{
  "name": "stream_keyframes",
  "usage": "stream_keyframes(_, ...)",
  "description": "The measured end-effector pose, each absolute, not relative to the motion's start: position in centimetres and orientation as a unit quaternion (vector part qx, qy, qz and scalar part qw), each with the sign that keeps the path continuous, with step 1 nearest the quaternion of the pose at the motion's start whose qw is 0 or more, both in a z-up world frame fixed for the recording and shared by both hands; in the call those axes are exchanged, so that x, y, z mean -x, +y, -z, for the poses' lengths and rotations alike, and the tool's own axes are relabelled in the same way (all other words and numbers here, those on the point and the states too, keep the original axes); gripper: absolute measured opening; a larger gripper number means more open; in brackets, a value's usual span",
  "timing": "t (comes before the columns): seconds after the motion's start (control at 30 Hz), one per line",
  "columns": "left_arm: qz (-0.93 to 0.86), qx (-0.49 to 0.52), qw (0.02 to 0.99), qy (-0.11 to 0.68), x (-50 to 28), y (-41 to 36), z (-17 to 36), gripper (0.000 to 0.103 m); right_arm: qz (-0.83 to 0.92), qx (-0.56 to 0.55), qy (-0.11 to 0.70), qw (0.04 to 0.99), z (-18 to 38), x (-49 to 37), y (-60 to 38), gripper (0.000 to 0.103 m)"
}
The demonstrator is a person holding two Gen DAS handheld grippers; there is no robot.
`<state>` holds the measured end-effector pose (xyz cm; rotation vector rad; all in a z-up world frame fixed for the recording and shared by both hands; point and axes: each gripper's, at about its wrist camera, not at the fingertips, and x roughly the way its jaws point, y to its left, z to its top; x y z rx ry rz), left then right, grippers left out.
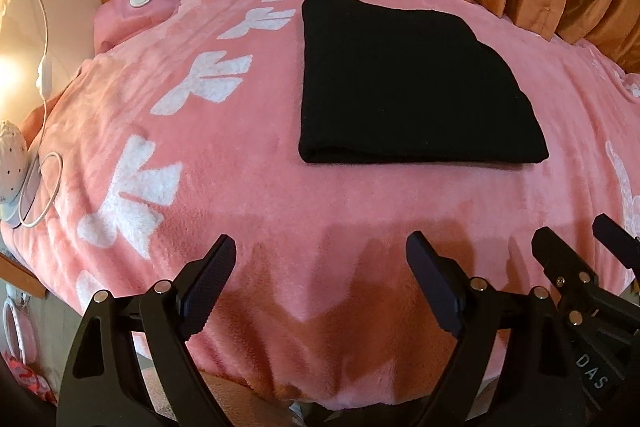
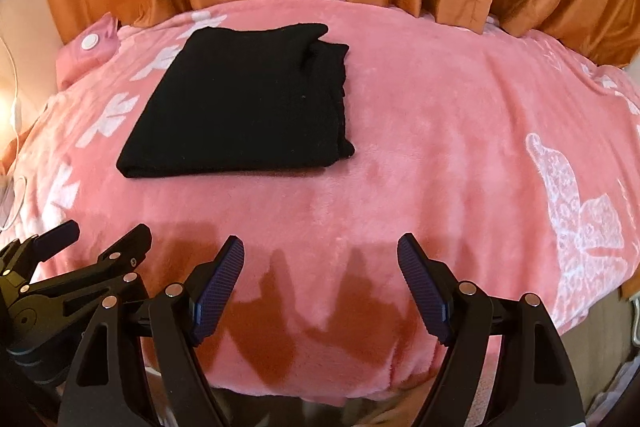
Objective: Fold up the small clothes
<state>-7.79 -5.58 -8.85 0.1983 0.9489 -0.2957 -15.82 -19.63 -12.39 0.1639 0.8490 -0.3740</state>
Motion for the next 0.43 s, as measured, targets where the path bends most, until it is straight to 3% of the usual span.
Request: stream_keyframes(0.43, 0.138, -0.114, 0.878, 0.444, 7.93, -5.80, 8.82, 0.081, 0.183, -0.070, 0.409, 0.891, 12.32, 15.71, -19.41, 0.077)
